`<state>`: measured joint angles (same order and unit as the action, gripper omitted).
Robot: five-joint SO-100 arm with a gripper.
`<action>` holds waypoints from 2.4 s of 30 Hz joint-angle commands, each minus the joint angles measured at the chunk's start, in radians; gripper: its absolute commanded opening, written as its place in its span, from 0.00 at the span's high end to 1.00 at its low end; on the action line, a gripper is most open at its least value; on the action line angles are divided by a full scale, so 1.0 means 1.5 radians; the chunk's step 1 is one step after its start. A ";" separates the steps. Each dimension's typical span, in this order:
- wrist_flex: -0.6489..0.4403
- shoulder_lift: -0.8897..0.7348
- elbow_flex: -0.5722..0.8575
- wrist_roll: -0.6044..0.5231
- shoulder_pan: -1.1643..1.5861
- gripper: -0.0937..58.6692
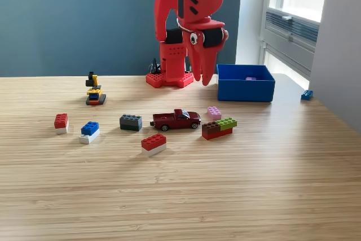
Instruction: Grasp a lego block and put it in the bin.
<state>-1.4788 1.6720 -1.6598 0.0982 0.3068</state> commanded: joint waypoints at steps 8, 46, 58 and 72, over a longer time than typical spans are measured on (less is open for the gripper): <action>0.138 0.016 -0.162 0.007 0.086 0.52; 0.336 0.005 -0.243 -0.080 0.058 0.49; 0.341 0.005 -0.283 -0.075 0.059 0.82; 0.334 0.005 -0.289 -0.111 0.067 1.00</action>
<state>-0.9741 1.6736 -2.1154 -0.0476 0.3942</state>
